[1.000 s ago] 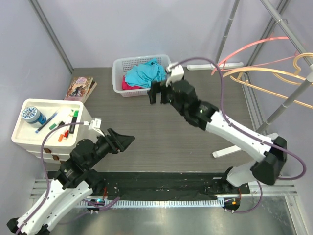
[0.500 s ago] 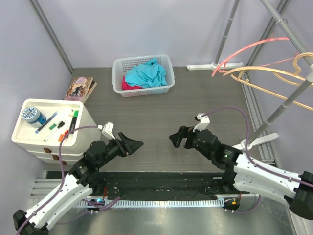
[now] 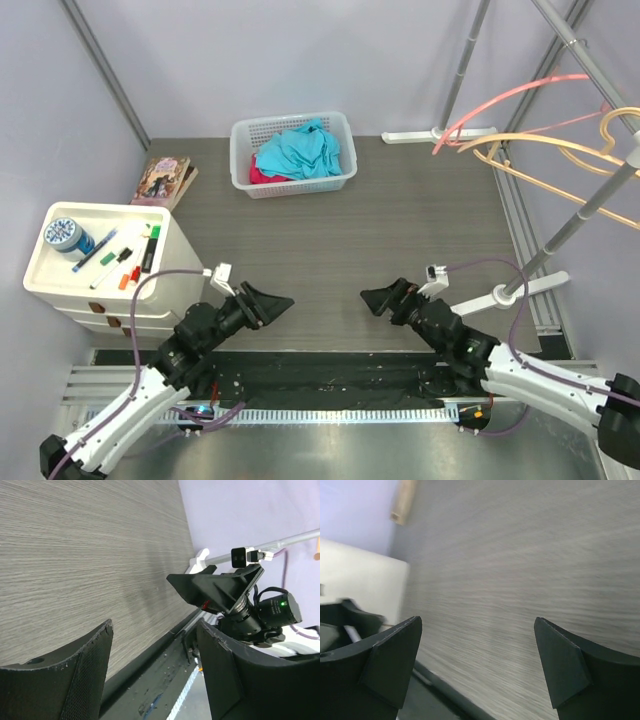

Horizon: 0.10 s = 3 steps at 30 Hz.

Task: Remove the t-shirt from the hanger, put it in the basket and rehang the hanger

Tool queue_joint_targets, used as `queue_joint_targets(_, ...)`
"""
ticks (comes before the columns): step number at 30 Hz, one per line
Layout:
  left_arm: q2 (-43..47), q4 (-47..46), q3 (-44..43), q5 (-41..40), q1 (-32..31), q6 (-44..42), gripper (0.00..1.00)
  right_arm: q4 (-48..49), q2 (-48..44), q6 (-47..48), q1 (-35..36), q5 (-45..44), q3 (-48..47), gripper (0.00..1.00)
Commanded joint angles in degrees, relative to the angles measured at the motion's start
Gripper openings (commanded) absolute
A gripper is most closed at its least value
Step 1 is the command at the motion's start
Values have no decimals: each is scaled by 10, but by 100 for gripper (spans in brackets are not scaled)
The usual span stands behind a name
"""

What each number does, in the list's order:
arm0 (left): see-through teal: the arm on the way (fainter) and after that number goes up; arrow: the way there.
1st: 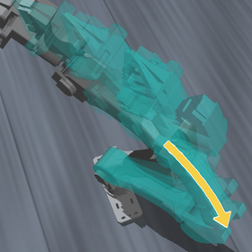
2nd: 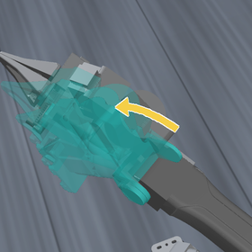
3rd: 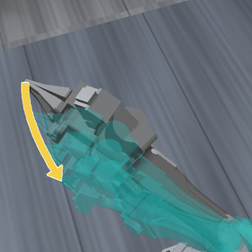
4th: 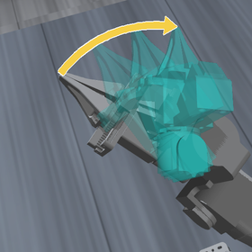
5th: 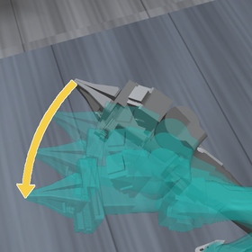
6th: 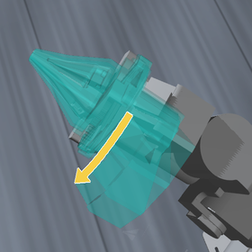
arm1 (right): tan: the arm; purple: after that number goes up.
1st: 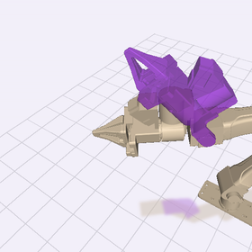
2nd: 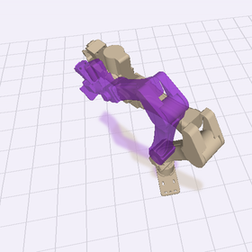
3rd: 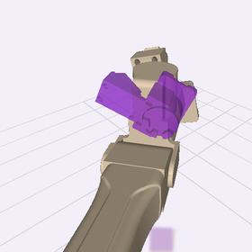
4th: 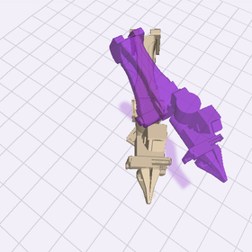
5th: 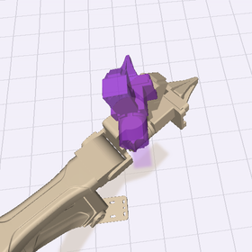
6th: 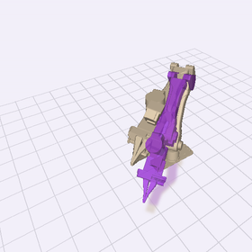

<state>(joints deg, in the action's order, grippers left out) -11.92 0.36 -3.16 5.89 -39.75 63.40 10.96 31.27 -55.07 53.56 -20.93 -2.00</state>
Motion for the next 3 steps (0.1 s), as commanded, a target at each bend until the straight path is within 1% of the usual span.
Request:
queue_joint_targets(1, 58, -10, 47, -1, -1, 46, 68, 122, -38, -71, 1, -25, 69, 99)
queue_joint_targets(2, 68, -9, 54, -1, -1, 52, 68, 121, -43, -71, 1, -24, 70, 99)
queue_joint_targets(3, 81, -7, 61, 1, -1, 59, 68, 129, -52, -65, 1, -1, 72, 99)
